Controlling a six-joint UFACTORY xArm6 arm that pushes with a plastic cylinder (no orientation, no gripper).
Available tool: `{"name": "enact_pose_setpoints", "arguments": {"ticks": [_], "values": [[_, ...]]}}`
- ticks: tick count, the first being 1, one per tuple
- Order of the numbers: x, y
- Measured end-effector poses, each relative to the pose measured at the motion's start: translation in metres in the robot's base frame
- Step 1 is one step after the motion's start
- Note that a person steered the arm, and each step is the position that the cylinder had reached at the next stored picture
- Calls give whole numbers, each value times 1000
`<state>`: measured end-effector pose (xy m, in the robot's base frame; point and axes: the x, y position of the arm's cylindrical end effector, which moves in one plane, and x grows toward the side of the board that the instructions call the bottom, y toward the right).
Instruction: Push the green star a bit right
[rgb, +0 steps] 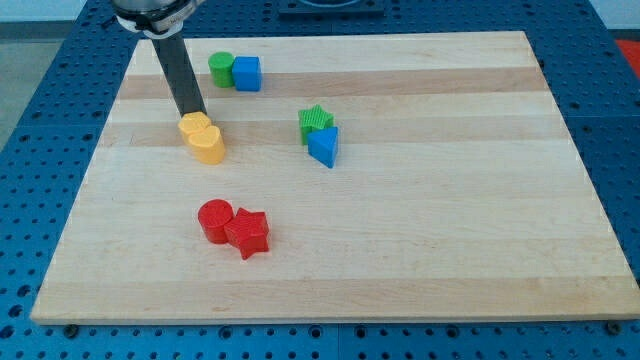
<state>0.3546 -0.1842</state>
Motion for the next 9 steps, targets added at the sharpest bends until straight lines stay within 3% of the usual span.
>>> {"name": "enact_pose_setpoints", "arguments": {"ticks": [3,6,9], "values": [[-2,90],[28,119],[17,259]]}}
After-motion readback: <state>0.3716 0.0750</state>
